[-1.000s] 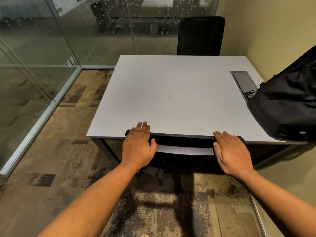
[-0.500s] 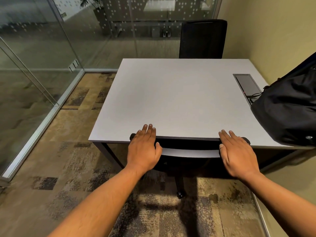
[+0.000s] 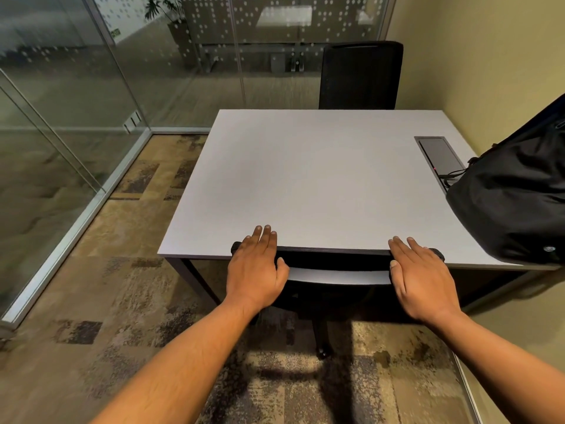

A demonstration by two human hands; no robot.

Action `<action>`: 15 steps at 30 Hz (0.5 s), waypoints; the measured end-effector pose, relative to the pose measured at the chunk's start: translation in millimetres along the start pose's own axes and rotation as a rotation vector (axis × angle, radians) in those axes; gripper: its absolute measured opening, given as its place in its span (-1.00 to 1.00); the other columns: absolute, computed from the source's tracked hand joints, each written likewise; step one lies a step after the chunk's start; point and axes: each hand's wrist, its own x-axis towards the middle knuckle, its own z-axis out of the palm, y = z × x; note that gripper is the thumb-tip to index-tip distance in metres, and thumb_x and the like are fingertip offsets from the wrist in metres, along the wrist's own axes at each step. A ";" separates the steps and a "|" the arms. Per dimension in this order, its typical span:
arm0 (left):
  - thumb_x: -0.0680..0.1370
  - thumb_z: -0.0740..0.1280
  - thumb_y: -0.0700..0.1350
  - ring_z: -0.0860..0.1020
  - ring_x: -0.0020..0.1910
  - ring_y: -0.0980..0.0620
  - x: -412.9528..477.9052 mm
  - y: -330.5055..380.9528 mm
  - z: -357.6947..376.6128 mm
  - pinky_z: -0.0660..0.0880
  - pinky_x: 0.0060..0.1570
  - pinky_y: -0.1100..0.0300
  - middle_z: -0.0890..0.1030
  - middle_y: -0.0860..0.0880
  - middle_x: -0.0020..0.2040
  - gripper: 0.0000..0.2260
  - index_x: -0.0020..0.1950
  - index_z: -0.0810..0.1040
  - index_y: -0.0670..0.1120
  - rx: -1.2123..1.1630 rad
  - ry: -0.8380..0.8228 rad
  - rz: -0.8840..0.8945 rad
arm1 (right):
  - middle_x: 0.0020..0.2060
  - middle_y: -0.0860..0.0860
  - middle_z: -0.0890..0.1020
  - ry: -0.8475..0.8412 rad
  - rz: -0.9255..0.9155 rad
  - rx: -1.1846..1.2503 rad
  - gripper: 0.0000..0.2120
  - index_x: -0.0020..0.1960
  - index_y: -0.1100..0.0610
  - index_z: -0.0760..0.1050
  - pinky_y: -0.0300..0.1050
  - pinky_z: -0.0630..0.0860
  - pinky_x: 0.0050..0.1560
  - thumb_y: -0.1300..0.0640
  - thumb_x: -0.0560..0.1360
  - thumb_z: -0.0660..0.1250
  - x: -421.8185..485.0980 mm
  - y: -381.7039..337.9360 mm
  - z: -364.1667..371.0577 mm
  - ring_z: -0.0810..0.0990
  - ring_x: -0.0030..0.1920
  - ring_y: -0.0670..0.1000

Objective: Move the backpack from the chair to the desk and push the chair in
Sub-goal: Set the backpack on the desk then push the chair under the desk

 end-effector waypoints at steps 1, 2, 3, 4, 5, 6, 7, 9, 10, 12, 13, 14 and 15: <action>0.58 0.02 0.11 0.14 0.53 0.00 -0.1 0.3 -0.3 -0.06 0.42 0.15 0.23 -0.07 0.54 -0.44 0.53 0.22 -0.11 -0.002 0.002 -0.001 | 0.48 0.04 0.36 0.000 0.001 0.001 -0.39 0.50 0.11 0.25 0.05 0.18 0.51 -0.13 0.59 -0.21 -0.1 0.2 0.4 0.23 0.52 0.06; 0.58 0.02 0.11 0.14 0.53 0.00 -0.3 0.5 -0.8 -0.06 0.42 0.15 0.23 -0.07 0.54 -0.44 0.53 0.21 -0.11 -0.004 0.003 -0.003 | 0.48 0.04 0.35 -0.001 0.001 0.003 -0.39 0.50 0.11 0.24 0.04 0.17 0.51 -0.13 0.58 -0.22 -0.2 0.4 0.7 0.22 0.52 0.06; 0.58 0.02 0.11 0.13 0.53 0.00 -0.4 0.8 -1.3 -0.06 0.42 0.14 0.22 -0.07 0.54 -0.44 0.53 0.21 -0.11 -0.006 0.003 -0.004 | 0.48 0.03 0.35 -0.003 0.001 0.006 -0.38 0.50 0.10 0.23 0.04 0.16 0.51 -0.13 0.58 -0.22 -0.4 0.5 1.0 0.22 0.52 0.05; 0.58 0.02 0.11 0.12 0.53 0.00 -0.6 1.0 -1.9 -0.07 0.43 0.14 0.22 -0.07 0.55 -0.44 0.53 0.20 -0.11 -0.006 0.002 -0.003 | 0.49 0.03 0.34 -0.005 0.001 0.009 -0.38 0.51 0.10 0.23 0.04 0.16 0.52 -0.14 0.58 -0.23 -0.5 0.6 1.3 0.21 0.52 0.05; 0.59 0.01 0.11 0.11 0.53 0.00 -0.6 1.1 -2.5 -0.07 0.43 0.14 0.21 -0.07 0.55 -0.44 0.54 0.19 -0.11 -0.005 0.000 -0.002 | 0.49 0.03 0.34 -0.005 0.002 0.011 -0.38 0.51 0.10 0.22 0.04 0.16 0.52 -0.14 0.58 -0.23 -0.8 0.9 1.5 0.21 0.52 0.04; 0.59 0.01 0.11 0.10 0.53 0.00 -0.9 1.3 -2.9 -0.08 0.43 0.14 0.20 -0.07 0.55 -0.44 0.54 0.18 -0.11 -0.004 -0.003 -0.001 | 0.49 0.03 0.34 -0.005 0.002 0.012 -0.38 0.51 0.10 0.22 0.04 0.17 0.52 -0.14 0.58 -0.23 -0.9 1.2 1.9 0.21 0.52 0.04; 0.59 0.01 0.11 0.10 0.54 0.00 -1.4 1.5 -3.5 -0.09 0.43 0.14 0.18 -0.07 0.56 -0.44 0.54 0.17 -0.11 -0.002 -0.006 -0.002 | 0.49 0.03 0.34 -0.006 0.001 0.011 -0.38 0.51 0.10 0.22 0.04 0.17 0.51 -0.14 0.58 -0.23 -1.1 1.4 1.9 0.21 0.52 0.04; 0.60 0.00 0.11 0.08 0.54 0.00 -2.4 2.1 -4.9 -0.11 0.42 0.14 0.16 -0.07 0.56 -0.44 0.55 0.15 -0.10 -0.002 -0.009 -0.005 | 0.50 0.03 0.33 -0.011 -0.004 0.009 -0.39 0.52 0.10 0.21 0.04 0.16 0.52 -0.14 0.59 -0.24 -1.3 1.8 1.8 0.20 0.53 0.04; 0.60 0.00 0.10 0.07 0.54 0.00 -2.5 2.6 -5.8 -0.12 0.42 0.14 0.15 -0.07 0.57 -0.45 0.55 0.14 -0.10 -0.002 -0.014 -0.005 | 0.50 0.03 0.32 -0.015 -0.006 0.008 -0.39 0.52 0.11 0.19 0.04 0.15 0.52 -0.13 0.60 -0.23 -1.2 2.0 1.8 0.19 0.53 0.04; 0.61 -0.01 0.08 0.05 0.55 0.00 -2.3 4.0 -7.2 -0.14 0.42 0.14 0.13 -0.07 0.58 -0.46 0.56 0.11 -0.11 -0.005 -0.025 -0.001 | 0.51 0.03 0.29 -0.027 -0.008 0.008 -0.41 0.53 0.11 0.17 0.03 0.13 0.53 -0.12 0.60 -0.22 -1.2 2.4 1.6 0.17 0.54 0.04; 0.61 -0.01 0.07 0.04 0.55 -0.01 -1.9 4.5 -8.0 -0.14 0.43 0.13 0.11 -0.08 0.58 -0.46 0.56 0.09 -0.12 -0.010 -0.032 0.003 | 0.52 0.03 0.28 -0.033 -0.008 0.008 -0.41 0.53 0.11 0.16 0.03 0.12 0.53 -0.12 0.60 -0.21 -1.2 2.5 1.0 0.16 0.54 0.04; 0.62 -0.02 0.06 0.02 0.55 -0.01 -1.6 4.6 -9.3 -0.14 0.45 0.13 0.09 -0.08 0.58 -0.46 0.56 0.07 -0.12 -0.016 -0.044 0.008 | 0.52 0.04 0.27 -0.041 -0.007 0.010 -0.41 0.54 0.11 0.15 0.03 0.11 0.53 -0.11 0.60 -0.21 -1.3 2.1 -0.1 0.15 0.54 0.05; 0.62 -0.03 0.05 0.00 0.55 -0.01 -1.1 4.4 -10.4 -0.13 0.46 0.12 0.07 -0.09 0.59 -0.46 0.57 0.05 -0.13 -0.022 -0.057 0.014 | 0.53 0.04 0.26 -0.049 -0.008 0.011 -0.42 0.54 0.11 0.14 0.04 0.11 0.53 -0.11 0.60 -0.21 -1.4 1.7 -1.1 0.14 0.55 0.05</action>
